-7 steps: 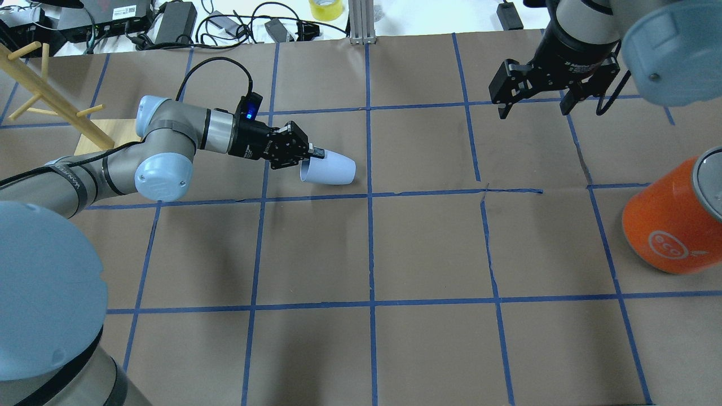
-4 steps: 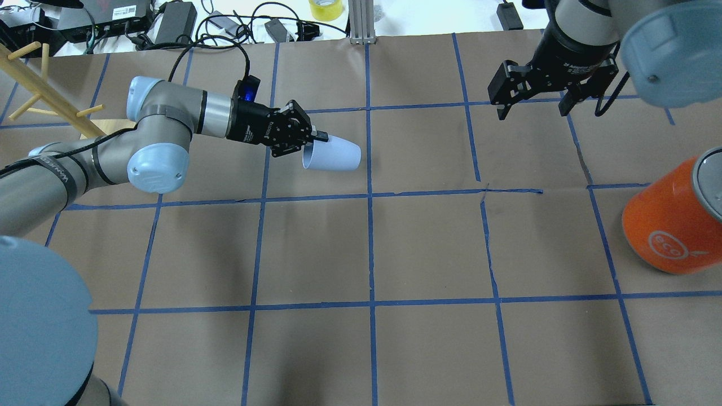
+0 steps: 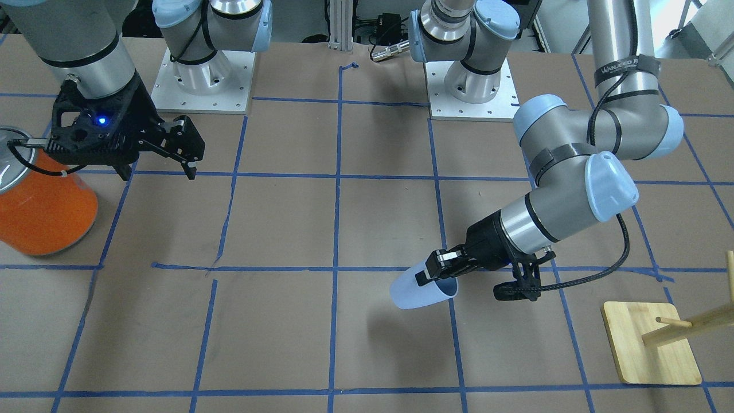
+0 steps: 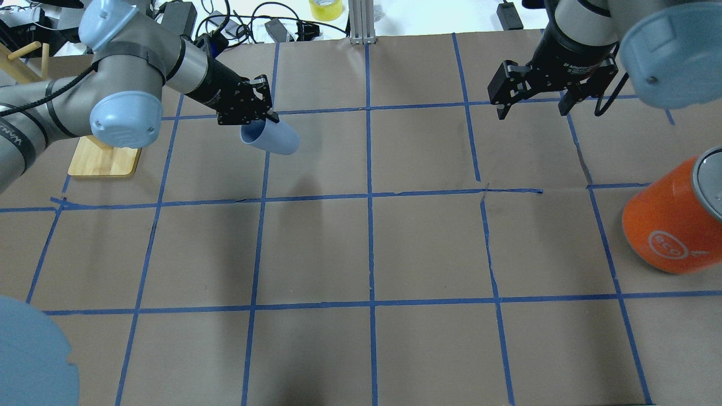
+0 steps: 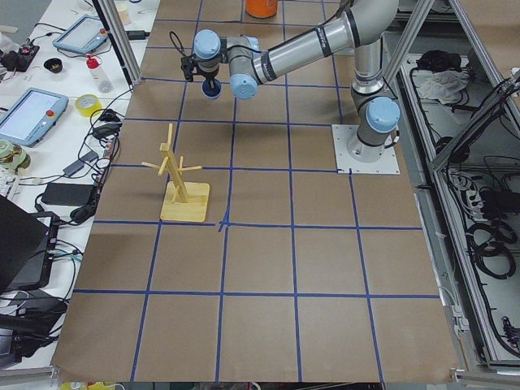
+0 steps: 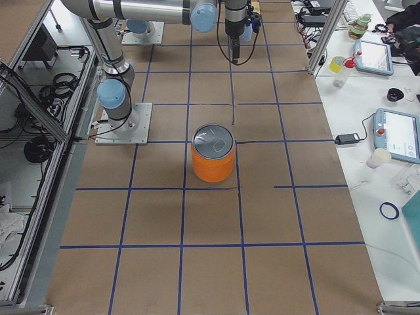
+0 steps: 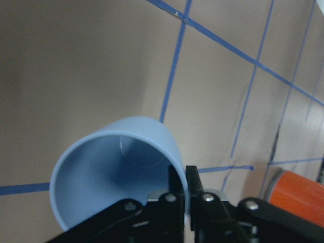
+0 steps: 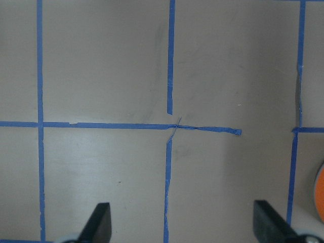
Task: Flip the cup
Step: 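Lift the cup with the left gripper and rotate it upright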
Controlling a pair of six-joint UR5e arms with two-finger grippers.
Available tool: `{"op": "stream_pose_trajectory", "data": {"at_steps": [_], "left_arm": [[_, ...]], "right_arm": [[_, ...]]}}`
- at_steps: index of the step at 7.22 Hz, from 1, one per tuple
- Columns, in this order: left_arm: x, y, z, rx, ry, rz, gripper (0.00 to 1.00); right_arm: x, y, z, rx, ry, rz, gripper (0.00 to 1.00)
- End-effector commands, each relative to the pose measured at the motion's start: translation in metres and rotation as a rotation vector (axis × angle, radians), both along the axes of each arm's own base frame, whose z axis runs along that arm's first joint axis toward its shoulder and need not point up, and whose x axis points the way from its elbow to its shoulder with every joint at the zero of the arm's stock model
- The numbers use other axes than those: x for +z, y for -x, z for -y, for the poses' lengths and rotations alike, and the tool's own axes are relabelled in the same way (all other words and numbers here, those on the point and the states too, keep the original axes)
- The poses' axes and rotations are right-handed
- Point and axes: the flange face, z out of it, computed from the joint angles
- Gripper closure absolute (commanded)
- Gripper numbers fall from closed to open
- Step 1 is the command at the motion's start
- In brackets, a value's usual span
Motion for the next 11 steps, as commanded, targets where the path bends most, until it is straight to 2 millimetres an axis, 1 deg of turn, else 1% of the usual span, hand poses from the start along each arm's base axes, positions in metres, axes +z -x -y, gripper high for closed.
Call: {"op": "stream_pose_trajectory", "data": {"at_steps": [1,2,3,4,6,7,9,10,11], "left_arm": [[-0.005,-0.026,0.007,-0.163,0.033,0.286,1.0],[-0.002,-0.035,0.015,-0.229,0.044,0.379,1.0],[-0.005,-0.04,0.024,-0.276,0.048,0.415,1.0],[-0.027,-0.043,0.033,-0.291,0.019,0.422,1.0],[-0.041,-0.048,0.051,-0.319,0.009,0.458,1.0],[-0.05,-0.049,0.054,-0.322,-0.006,0.458,1.0],[-0.057,-0.05,0.053,-0.314,-0.022,0.462,1.0],[-0.058,-0.049,0.052,-0.321,-0.022,0.462,0.96],[-0.061,-0.049,0.051,-0.31,-0.03,0.459,0.72]], "right_arm": [[-0.001,0.0,0.0,-0.001,-0.001,0.0,0.0],[-0.001,0.0,0.0,-0.001,0.001,0.0,0.0],[-0.002,0.0,0.0,0.0,-0.001,-0.001,0.0],[-0.002,0.001,0.0,0.0,-0.001,-0.009,0.0],[-0.005,0.001,0.001,0.001,-0.004,-0.009,0.0],[-0.005,0.001,0.0,0.001,-0.006,-0.012,0.0],[-0.002,0.001,0.0,0.003,0.001,-0.008,0.0],[-0.003,0.0,0.0,0.005,-0.001,-0.003,0.0],[-0.003,0.001,0.0,0.007,-0.001,-0.008,0.0]]}}
